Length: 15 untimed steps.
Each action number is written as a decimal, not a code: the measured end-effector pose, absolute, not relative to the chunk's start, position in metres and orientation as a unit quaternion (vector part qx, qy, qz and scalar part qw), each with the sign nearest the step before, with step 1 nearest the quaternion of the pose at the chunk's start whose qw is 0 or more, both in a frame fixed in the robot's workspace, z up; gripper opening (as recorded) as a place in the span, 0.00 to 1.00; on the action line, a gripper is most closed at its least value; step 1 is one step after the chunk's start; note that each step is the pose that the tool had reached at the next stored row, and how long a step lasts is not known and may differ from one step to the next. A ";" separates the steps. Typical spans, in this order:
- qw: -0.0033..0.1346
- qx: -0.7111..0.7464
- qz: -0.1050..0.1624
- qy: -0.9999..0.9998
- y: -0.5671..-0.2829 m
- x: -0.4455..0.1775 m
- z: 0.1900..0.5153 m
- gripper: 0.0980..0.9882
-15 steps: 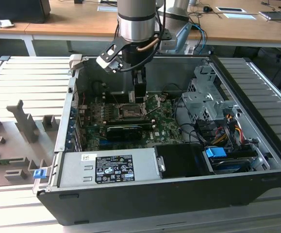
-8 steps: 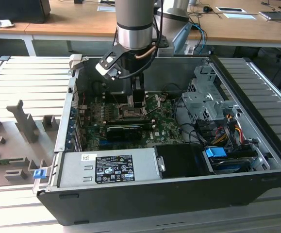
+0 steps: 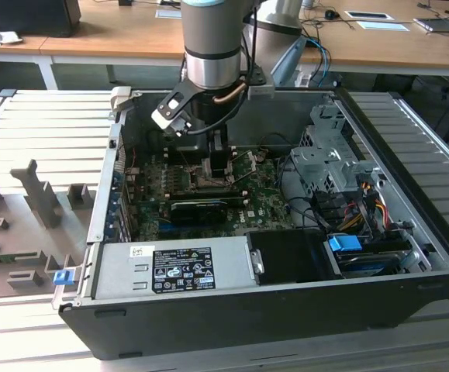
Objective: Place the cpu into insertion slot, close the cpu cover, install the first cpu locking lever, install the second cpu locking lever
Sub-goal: 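Place the cpu into insertion slot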
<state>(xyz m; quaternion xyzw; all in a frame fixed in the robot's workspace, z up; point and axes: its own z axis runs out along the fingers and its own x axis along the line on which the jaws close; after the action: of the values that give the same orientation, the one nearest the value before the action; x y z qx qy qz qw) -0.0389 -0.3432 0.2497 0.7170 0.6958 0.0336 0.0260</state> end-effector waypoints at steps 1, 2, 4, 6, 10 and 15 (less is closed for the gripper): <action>0.026 0.717 0.034 0.696 -0.343 -0.039 0.249 0.48; 0.026 0.717 0.034 0.696 -0.343 -0.039 0.248 0.48; 0.026 0.717 0.034 0.696 -0.343 -0.040 0.247 0.48; 0.026 0.717 0.034 0.696 -0.343 -0.040 0.246 0.48; 0.026 0.717 0.034 0.696 -0.343 -0.040 0.243 0.48; 0.026 0.717 0.034 0.696 -0.343 -0.040 0.242 0.48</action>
<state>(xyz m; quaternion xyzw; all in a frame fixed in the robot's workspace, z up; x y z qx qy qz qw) -0.0399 -0.3432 0.2417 0.7170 0.6958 0.0336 0.0260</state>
